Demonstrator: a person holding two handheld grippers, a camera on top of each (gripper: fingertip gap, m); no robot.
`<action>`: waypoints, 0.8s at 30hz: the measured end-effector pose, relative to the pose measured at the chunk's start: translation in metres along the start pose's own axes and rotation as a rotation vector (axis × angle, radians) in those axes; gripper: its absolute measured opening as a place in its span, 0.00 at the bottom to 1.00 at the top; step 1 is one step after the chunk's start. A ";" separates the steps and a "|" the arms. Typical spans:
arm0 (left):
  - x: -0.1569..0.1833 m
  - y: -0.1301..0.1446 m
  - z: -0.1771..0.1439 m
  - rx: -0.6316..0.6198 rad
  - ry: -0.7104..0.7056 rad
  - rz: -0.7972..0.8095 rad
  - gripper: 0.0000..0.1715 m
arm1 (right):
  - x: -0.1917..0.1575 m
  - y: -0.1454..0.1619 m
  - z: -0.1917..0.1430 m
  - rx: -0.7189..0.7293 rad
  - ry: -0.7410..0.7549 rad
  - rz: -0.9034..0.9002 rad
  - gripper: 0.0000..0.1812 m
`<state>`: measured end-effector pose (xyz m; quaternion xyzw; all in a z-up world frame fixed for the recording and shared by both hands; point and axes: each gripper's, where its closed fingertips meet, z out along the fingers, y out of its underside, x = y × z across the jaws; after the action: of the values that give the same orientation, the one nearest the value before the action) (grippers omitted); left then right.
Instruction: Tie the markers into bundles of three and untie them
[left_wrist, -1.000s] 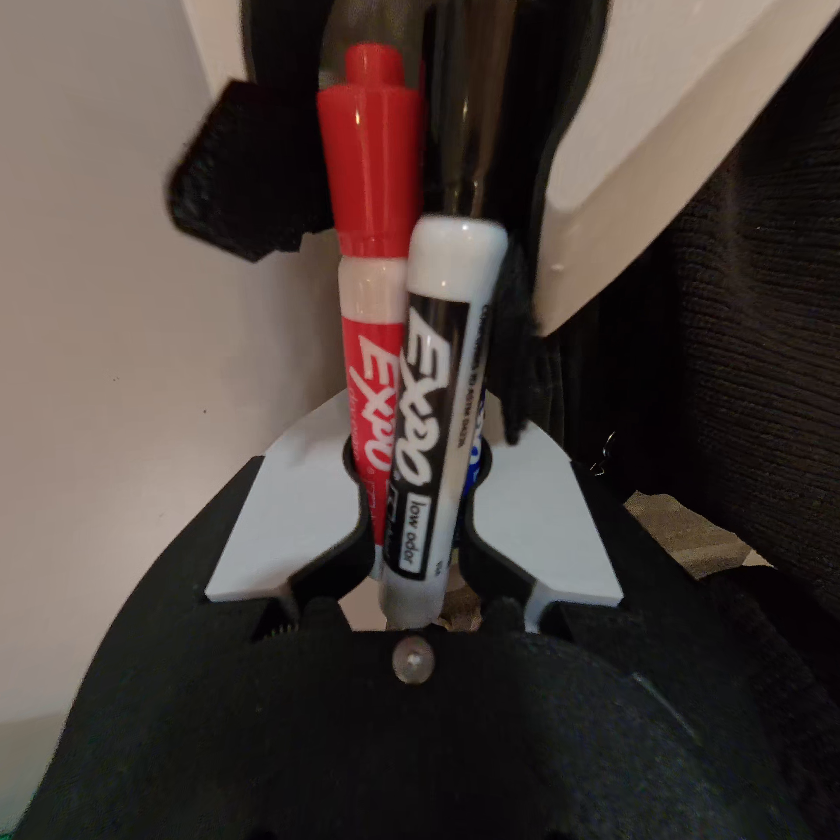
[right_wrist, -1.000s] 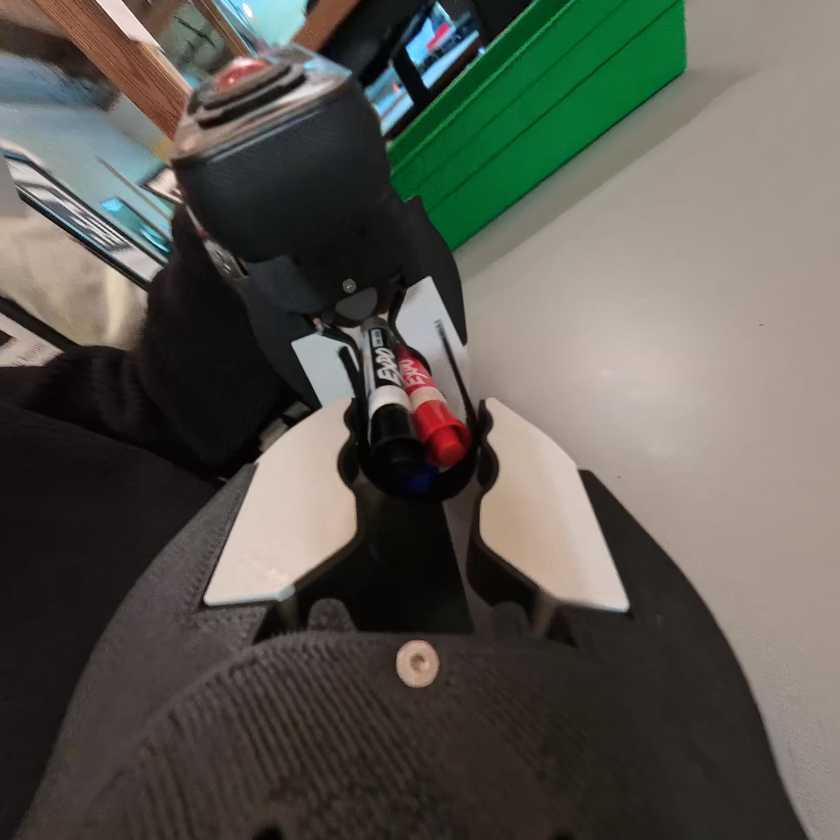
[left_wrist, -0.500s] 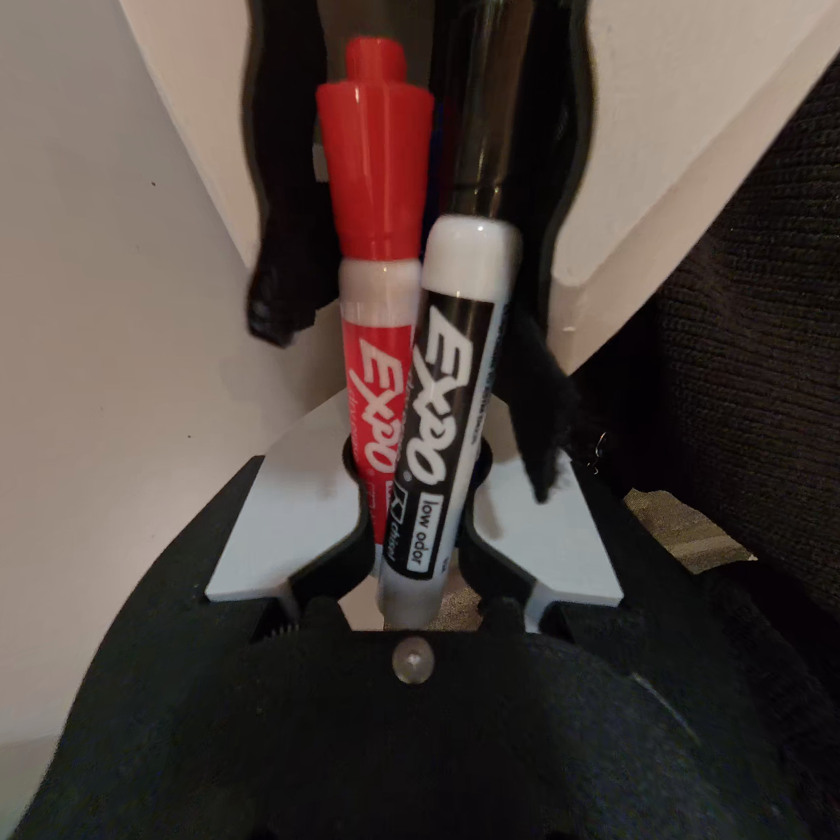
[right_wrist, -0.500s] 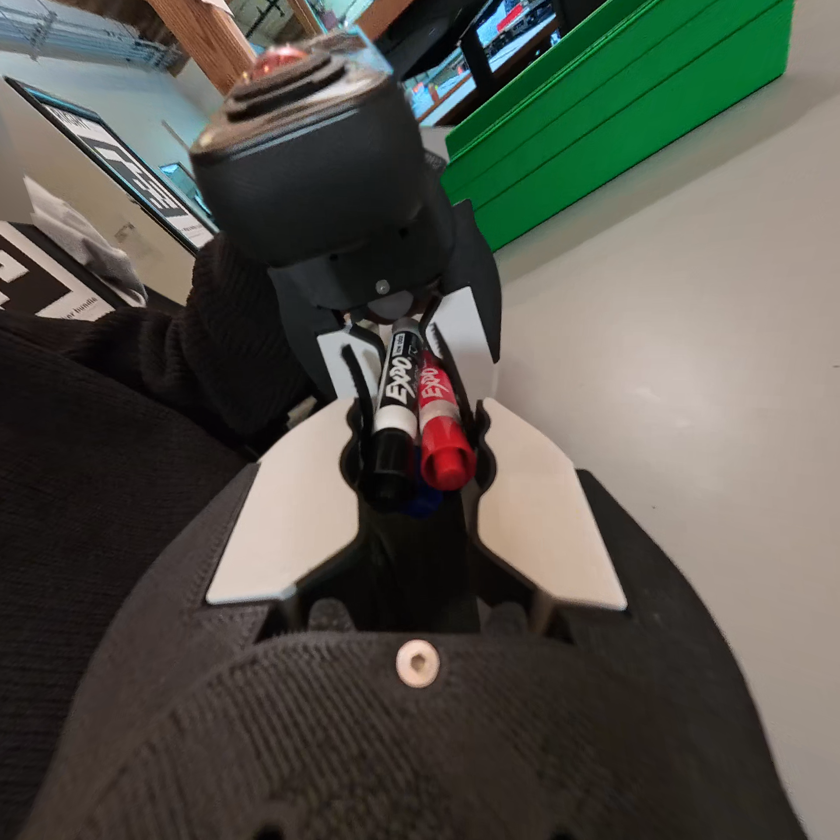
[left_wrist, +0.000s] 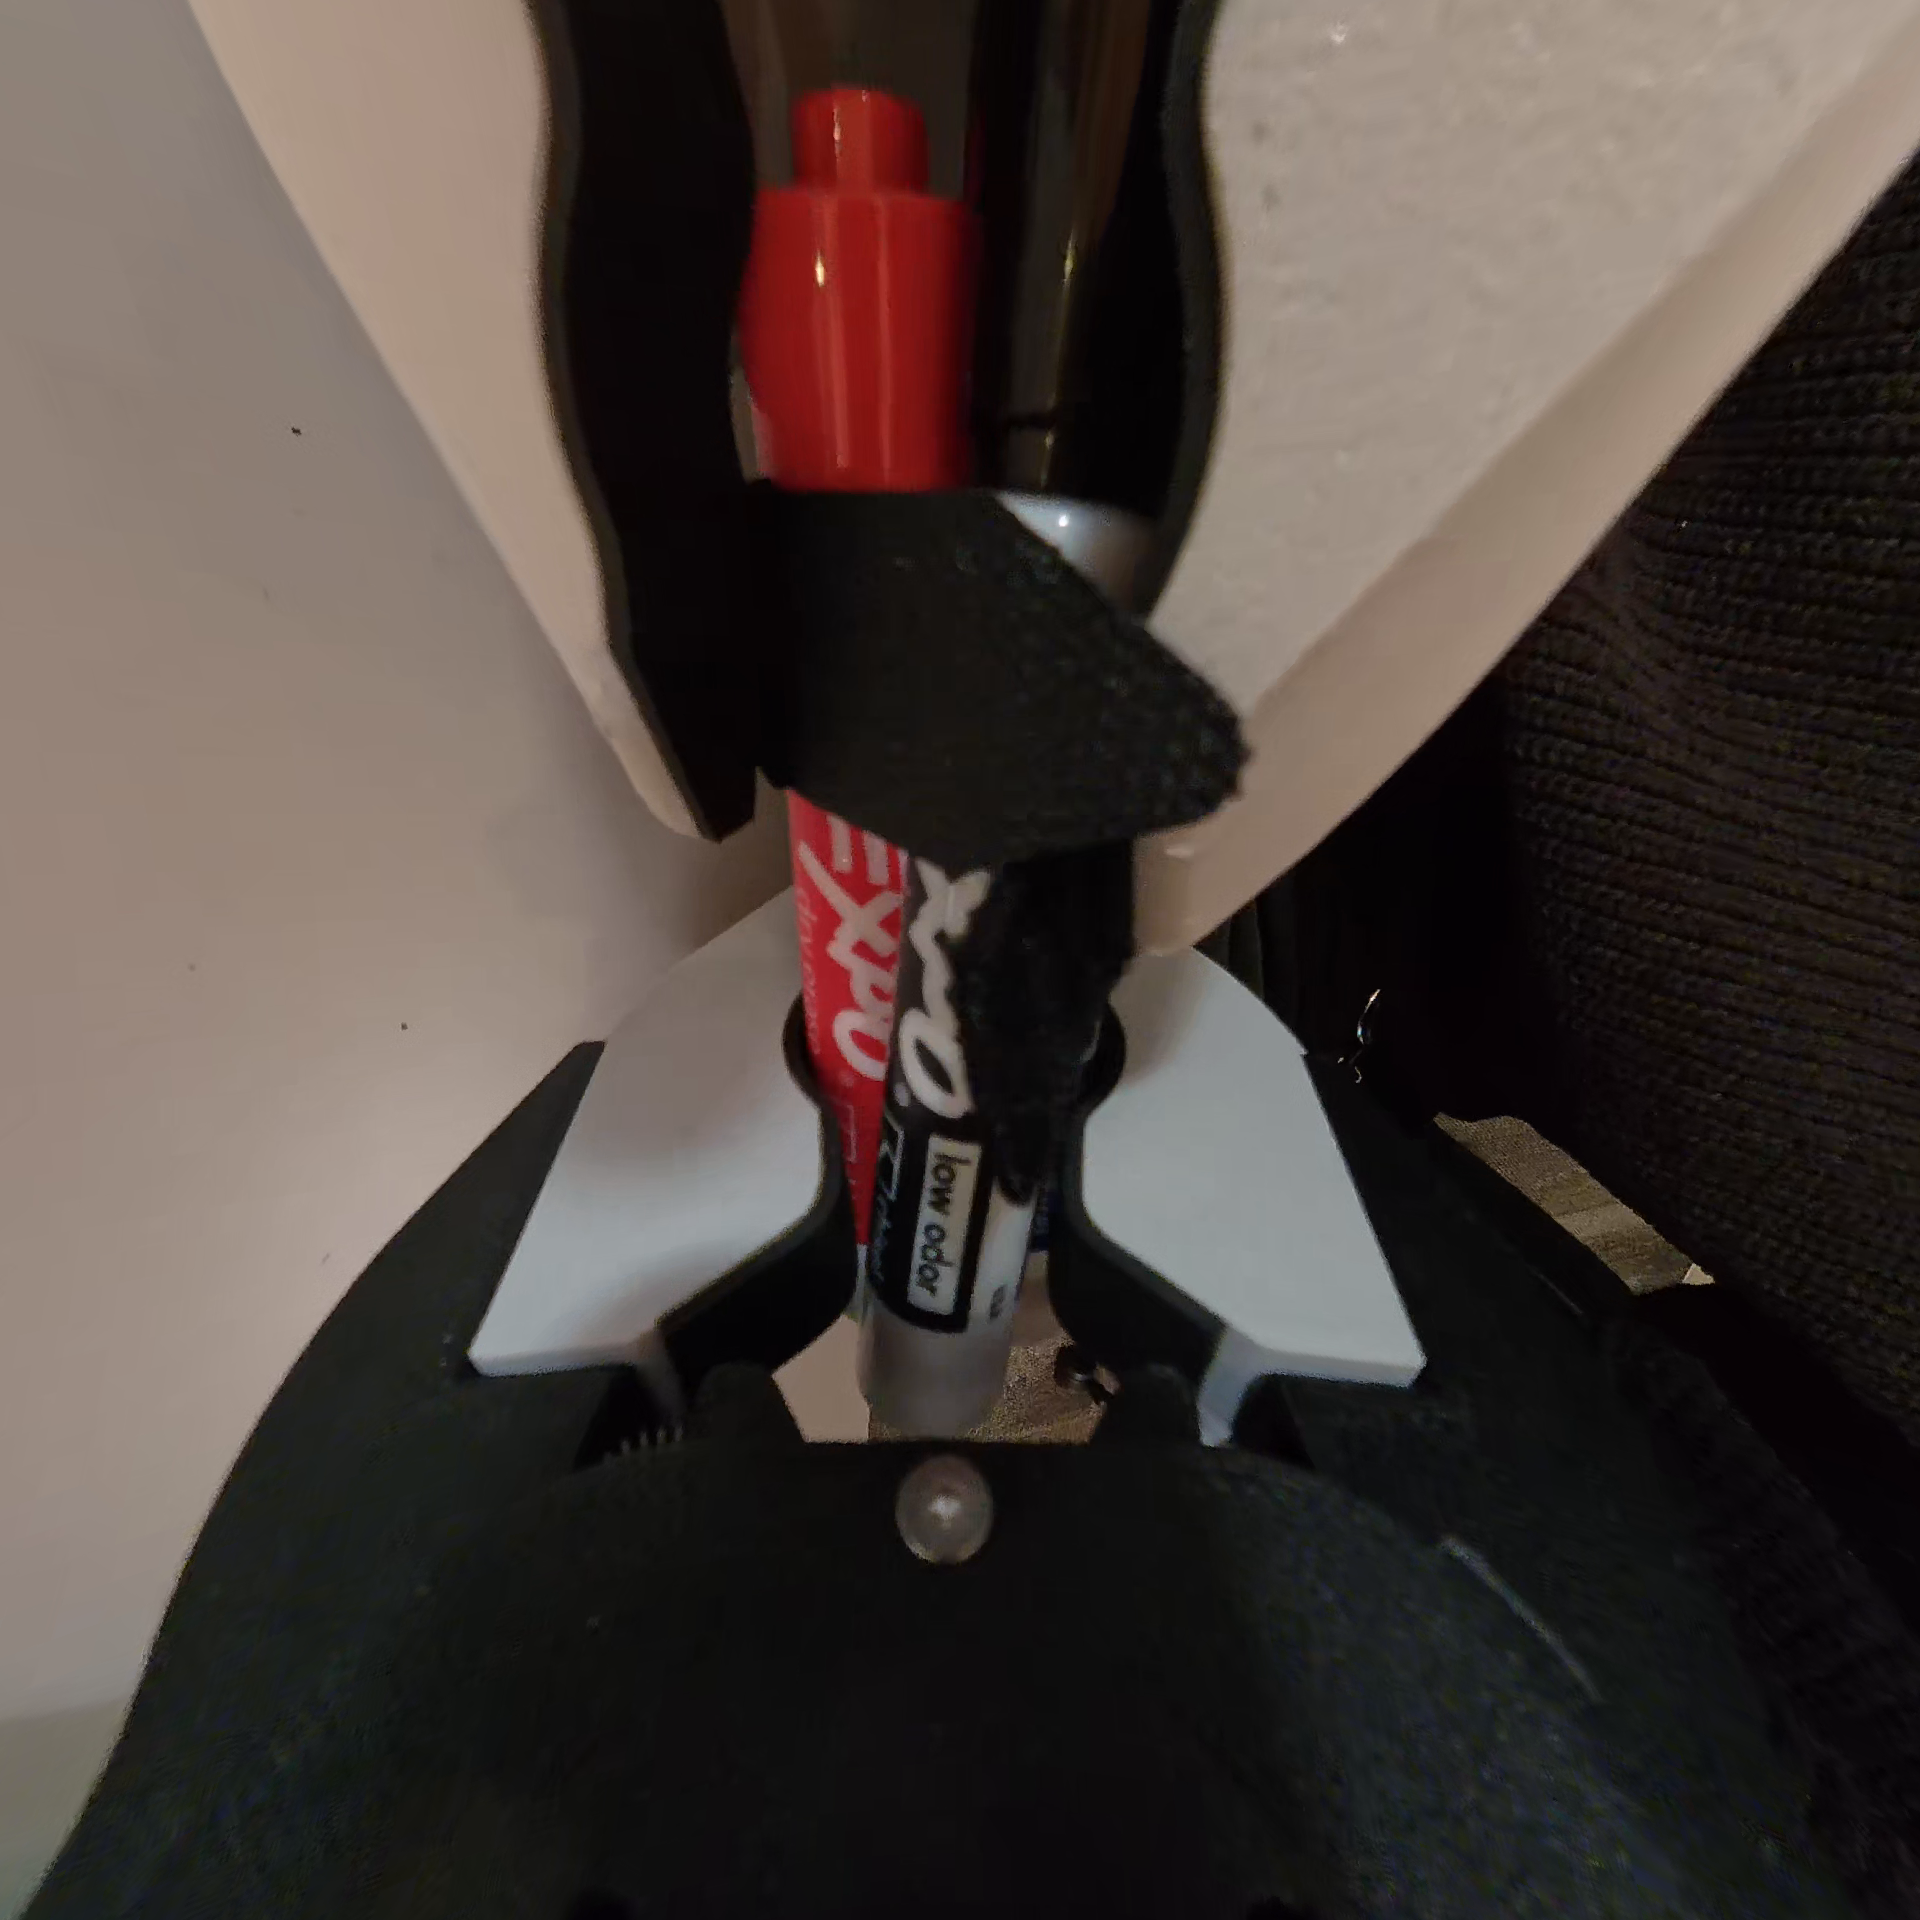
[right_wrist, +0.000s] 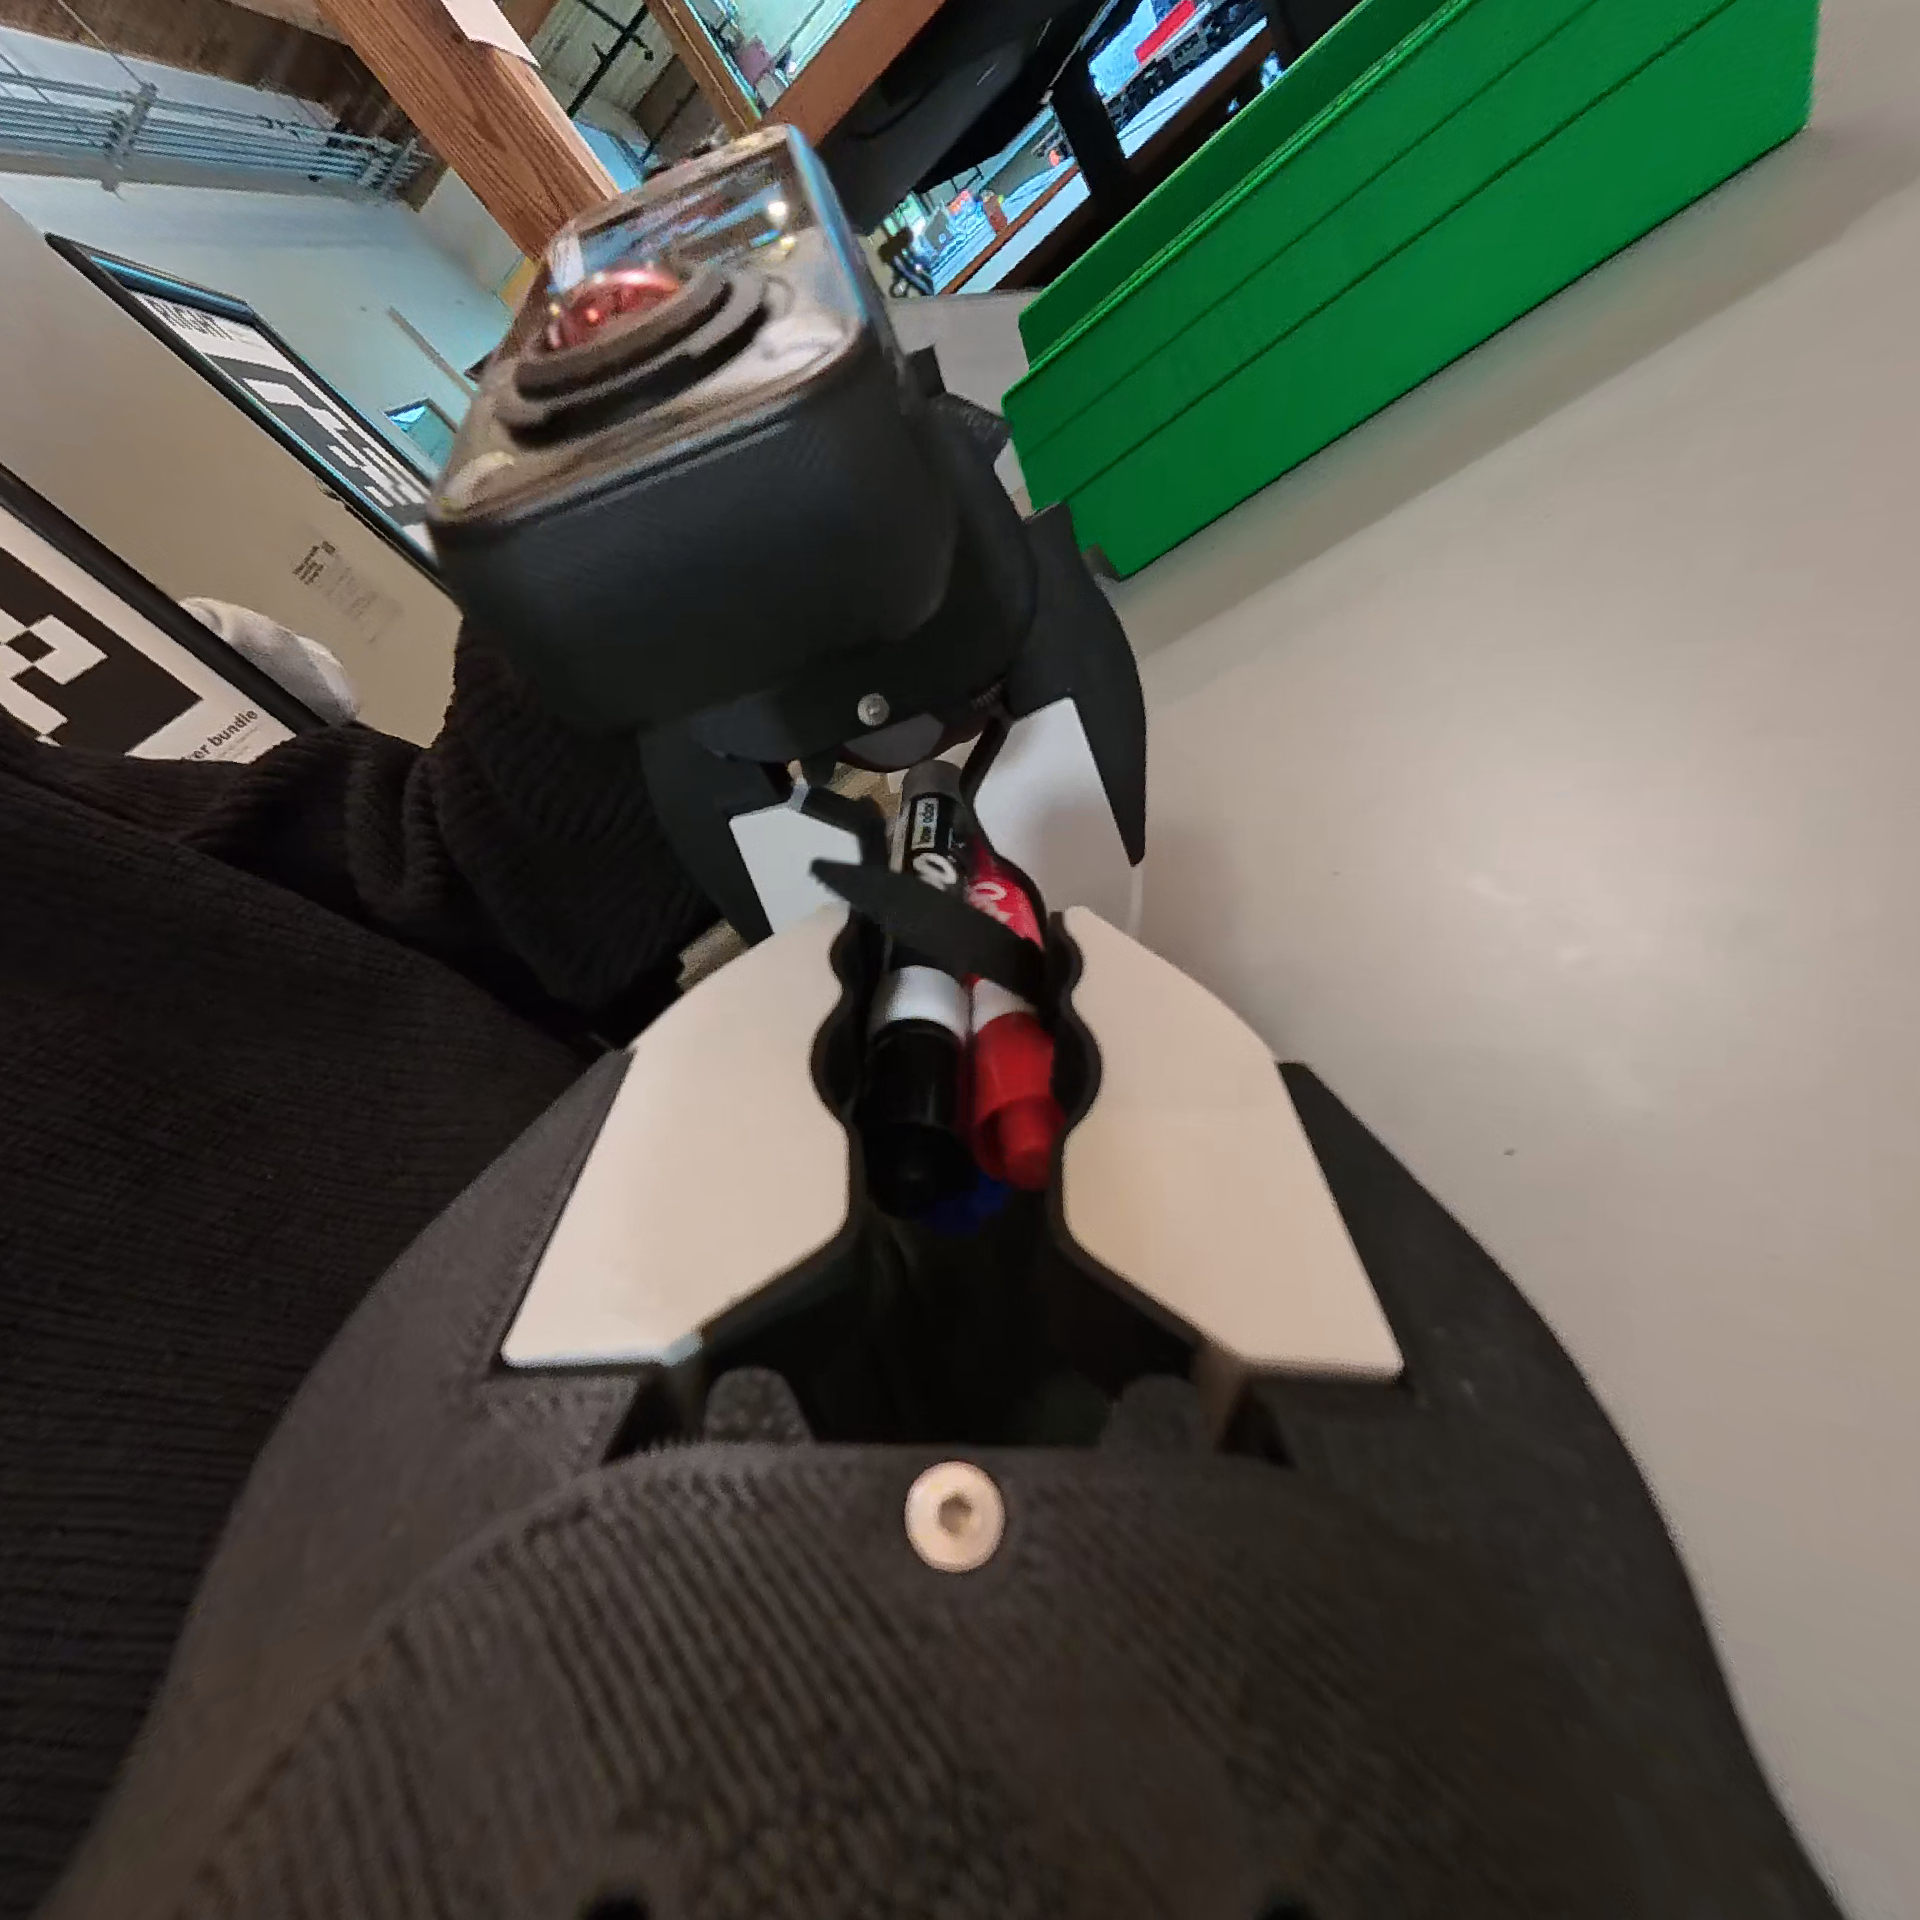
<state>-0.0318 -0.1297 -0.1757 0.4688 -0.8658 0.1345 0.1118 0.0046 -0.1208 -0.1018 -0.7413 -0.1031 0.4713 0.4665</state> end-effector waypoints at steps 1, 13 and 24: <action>0.000 0.000 0.000 -0.002 0.001 -0.001 0.26 | 0.000 0.000 0.000 -0.003 0.001 0.005 0.19; 0.005 -0.004 0.007 -0.020 0.006 0.032 0.27 | -0.004 -0.007 -0.005 -0.030 0.058 -0.046 0.02; 0.010 -0.008 0.009 -0.025 0.012 0.058 0.27 | -0.008 -0.003 -0.010 -0.140 0.113 -0.145 0.01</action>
<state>-0.0312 -0.1446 -0.1801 0.4414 -0.8799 0.1297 0.1189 0.0087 -0.1301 -0.0937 -0.7881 -0.1630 0.3854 0.4514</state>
